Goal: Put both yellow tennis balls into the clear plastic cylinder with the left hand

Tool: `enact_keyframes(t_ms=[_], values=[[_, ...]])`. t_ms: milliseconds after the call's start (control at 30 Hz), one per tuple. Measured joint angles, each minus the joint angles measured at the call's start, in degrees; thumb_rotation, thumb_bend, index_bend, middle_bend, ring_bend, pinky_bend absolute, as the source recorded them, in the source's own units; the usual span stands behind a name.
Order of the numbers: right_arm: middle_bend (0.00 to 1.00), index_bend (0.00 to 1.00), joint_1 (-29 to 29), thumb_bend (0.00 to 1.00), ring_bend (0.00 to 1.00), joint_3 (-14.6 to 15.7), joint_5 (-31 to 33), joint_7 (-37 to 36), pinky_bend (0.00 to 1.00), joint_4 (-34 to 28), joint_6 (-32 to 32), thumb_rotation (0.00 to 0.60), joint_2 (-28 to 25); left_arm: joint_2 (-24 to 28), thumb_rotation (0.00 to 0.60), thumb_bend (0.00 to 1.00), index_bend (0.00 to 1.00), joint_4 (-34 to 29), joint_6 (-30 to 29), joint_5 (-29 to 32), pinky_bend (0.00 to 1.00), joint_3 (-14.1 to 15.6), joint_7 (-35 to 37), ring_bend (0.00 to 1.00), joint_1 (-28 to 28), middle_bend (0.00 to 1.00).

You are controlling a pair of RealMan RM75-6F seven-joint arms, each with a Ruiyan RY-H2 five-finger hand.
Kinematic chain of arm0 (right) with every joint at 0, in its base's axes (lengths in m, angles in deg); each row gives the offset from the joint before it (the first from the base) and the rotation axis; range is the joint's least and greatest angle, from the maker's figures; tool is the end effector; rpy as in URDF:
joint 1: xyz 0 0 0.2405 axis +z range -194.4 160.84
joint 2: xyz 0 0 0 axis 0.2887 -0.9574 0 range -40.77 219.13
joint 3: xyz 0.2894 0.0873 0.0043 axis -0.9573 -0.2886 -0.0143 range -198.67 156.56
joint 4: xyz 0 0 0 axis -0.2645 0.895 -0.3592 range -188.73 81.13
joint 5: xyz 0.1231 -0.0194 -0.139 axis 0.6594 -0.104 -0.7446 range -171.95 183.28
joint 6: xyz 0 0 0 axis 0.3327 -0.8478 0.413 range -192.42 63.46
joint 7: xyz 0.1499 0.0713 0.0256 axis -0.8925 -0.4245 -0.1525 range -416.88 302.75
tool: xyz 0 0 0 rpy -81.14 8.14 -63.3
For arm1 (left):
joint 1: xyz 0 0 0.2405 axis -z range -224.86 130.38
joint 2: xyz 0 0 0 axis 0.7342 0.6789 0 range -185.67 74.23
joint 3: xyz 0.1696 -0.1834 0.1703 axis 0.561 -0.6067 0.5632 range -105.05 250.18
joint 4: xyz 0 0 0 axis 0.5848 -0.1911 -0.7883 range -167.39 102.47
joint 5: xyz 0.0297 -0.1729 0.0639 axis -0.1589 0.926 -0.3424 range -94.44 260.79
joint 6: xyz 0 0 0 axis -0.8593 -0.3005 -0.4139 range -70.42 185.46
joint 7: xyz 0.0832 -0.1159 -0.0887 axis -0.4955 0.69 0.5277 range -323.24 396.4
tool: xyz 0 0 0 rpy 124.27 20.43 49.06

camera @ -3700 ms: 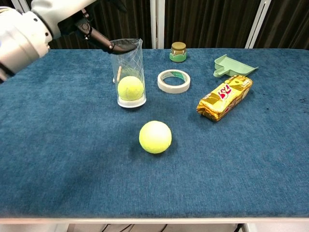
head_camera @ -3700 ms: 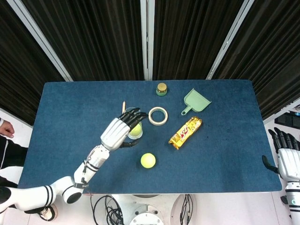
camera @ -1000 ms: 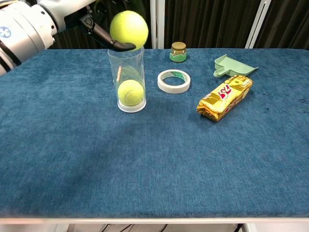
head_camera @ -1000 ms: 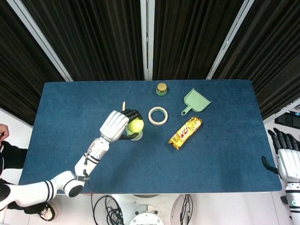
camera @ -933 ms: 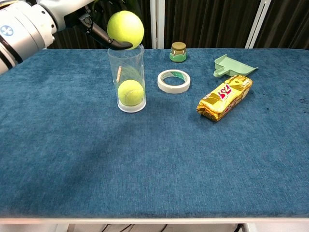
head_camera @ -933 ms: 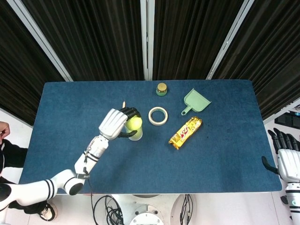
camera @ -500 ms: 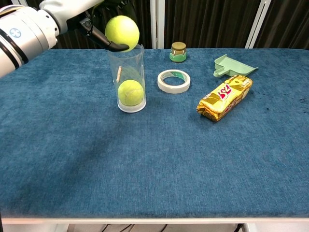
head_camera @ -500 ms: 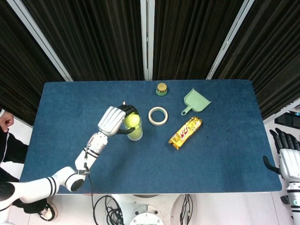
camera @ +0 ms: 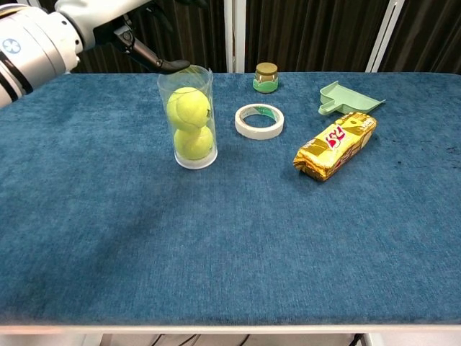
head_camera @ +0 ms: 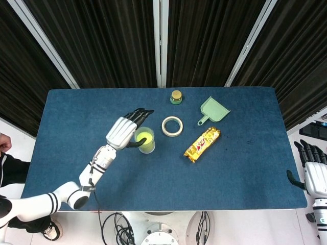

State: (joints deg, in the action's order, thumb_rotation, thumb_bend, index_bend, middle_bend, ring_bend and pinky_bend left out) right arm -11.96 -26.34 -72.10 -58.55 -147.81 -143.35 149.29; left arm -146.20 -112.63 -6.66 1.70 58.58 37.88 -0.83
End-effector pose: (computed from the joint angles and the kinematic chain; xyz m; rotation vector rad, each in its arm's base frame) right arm -0.3647 -0.2121 0.2230 1.2918 -1.0016 0.8004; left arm -0.1038 0.4080 0.0288 -1.8258 -0.8492 -1.4429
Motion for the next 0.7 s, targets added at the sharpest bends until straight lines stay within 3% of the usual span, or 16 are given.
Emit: enact_keyframes(t_ms=[167,300,500,700], values=[[0.0,0.0,-0.19,0.31,0.0,0.09,0.27,0.6,0.0,0.68,-0.19,0.6,0.48,2.4,0.6,0.25,0.21,-4.57,-3.53,-1.02,0.25,0.66,-2.32,0.08,-2.12,0.14],[0.0,0.0,-0.21,0.31,0.0,0.03,0.43,2.12,0.0,1.05,-0.62,0.6,1.28,6.02,0.6,0.21,0.24,-8.06,-8.97,-3.83,0.26,3.22,-9.63,0.09,-5.94,0.17],[0.0,0.0,0.2,0.22,0.0,0.71,-3.79,2.59,0.0,4.79,-2.07,0.6,2.6,12.25,0.6,0.19,0.09,-9.9,-20.3,-6.89,0.3,10.45,-18.98,0.12,-17.47,0.15],[0.0,0.0,0.43,0.21,0.0,1.57,-9.15,0.98,0.0,13.88,-5.41,0.6,5.87,17.0,0.6,0.19,0.08,-5.17,-26.88,-6.7,0.24,15.93,-14.93,0.08,-28.0,0.1]])
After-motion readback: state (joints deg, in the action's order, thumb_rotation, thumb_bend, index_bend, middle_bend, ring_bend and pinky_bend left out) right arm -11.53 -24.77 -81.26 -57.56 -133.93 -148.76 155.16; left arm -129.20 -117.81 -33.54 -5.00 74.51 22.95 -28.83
